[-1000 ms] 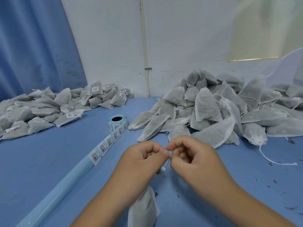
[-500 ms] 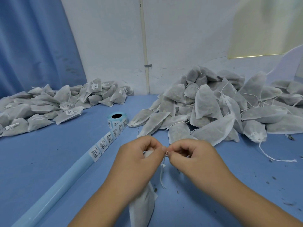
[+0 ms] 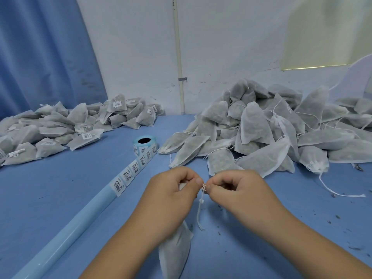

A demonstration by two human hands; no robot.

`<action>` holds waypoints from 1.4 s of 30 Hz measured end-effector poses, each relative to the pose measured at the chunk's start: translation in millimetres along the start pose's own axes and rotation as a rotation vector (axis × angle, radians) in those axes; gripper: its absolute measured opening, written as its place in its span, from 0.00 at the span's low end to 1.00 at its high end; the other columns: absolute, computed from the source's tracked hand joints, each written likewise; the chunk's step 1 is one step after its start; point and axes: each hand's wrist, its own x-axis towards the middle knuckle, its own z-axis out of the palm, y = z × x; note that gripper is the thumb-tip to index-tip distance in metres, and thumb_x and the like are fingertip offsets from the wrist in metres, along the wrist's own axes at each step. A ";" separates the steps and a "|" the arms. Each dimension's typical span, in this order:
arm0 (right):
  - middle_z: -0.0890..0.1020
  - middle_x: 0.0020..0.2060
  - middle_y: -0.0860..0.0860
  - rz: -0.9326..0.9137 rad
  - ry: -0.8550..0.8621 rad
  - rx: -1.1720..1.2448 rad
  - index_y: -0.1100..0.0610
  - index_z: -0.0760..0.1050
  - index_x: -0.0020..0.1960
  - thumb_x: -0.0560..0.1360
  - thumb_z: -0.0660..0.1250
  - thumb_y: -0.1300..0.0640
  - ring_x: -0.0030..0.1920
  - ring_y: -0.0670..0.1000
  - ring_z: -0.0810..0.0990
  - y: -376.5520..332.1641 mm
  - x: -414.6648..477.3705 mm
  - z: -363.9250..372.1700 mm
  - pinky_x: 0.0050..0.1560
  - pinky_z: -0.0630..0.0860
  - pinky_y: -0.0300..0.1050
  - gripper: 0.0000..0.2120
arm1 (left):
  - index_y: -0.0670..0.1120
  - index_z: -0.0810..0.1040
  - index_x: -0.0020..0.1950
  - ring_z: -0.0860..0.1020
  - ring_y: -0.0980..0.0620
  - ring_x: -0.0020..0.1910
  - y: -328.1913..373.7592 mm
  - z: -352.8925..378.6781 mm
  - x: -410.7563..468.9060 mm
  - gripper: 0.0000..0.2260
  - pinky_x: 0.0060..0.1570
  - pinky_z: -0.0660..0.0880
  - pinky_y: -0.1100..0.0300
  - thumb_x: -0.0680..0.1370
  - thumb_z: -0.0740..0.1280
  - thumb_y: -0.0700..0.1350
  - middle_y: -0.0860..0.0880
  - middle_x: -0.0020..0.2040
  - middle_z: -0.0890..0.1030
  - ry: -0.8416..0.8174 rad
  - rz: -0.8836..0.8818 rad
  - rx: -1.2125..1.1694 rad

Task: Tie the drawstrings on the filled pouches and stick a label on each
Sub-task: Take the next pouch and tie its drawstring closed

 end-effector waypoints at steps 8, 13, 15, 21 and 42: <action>0.73 0.23 0.42 -0.050 0.041 0.000 0.51 0.81 0.33 0.67 0.69 0.57 0.25 0.41 0.67 -3.4 -1.5 1.5 0.28 0.65 0.31 0.05 | 0.49 0.76 0.29 0.65 0.54 0.23 4.4 -8.2 -0.3 0.17 0.29 0.62 0.61 0.78 0.67 0.46 0.53 0.25 0.70 -0.227 -0.249 -0.357; 0.74 0.23 0.43 -0.093 0.113 0.014 0.50 0.79 0.33 0.64 0.69 0.54 0.26 0.42 0.69 -4.5 -1.6 3.3 0.29 0.67 0.33 0.02 | 0.44 0.73 0.31 0.61 0.55 0.21 7.6 -6.6 -2.4 0.15 0.24 0.59 0.64 0.78 0.66 0.46 0.50 0.24 0.64 -0.299 -0.348 -0.576; 0.75 0.28 0.44 -0.131 0.192 -0.004 0.50 0.77 0.34 0.62 0.71 0.53 0.28 0.42 0.70 -3.9 -2.2 4.4 0.30 0.68 0.33 0.03 | 0.44 0.73 0.30 0.60 0.55 0.21 8.9 -5.6 -2.7 0.16 0.23 0.58 0.65 0.77 0.66 0.46 0.49 0.25 0.63 -0.295 -0.362 -0.614; 0.72 0.33 0.44 -0.336 0.262 -0.268 0.48 0.75 0.36 0.65 0.72 0.54 0.35 0.48 0.74 -5.6 -7.6 7.7 0.35 0.68 0.31 0.06 | 0.44 0.73 0.30 0.60 0.55 0.21 10.4 -2.9 -3.5 0.16 0.23 0.57 0.65 0.77 0.66 0.44 0.49 0.23 0.63 -0.264 -0.349 -0.654; 0.74 0.30 0.43 -0.207 0.316 -0.261 0.49 0.77 0.32 0.64 0.70 0.54 0.34 0.44 0.74 -1.0 -5.5 9.9 0.34 0.70 0.35 0.04 | 0.49 0.79 0.29 0.65 0.56 0.22 7.4 5.2 -5.6 0.14 0.24 0.65 0.66 0.76 0.69 0.43 0.56 0.23 0.72 -0.099 -0.216 -0.503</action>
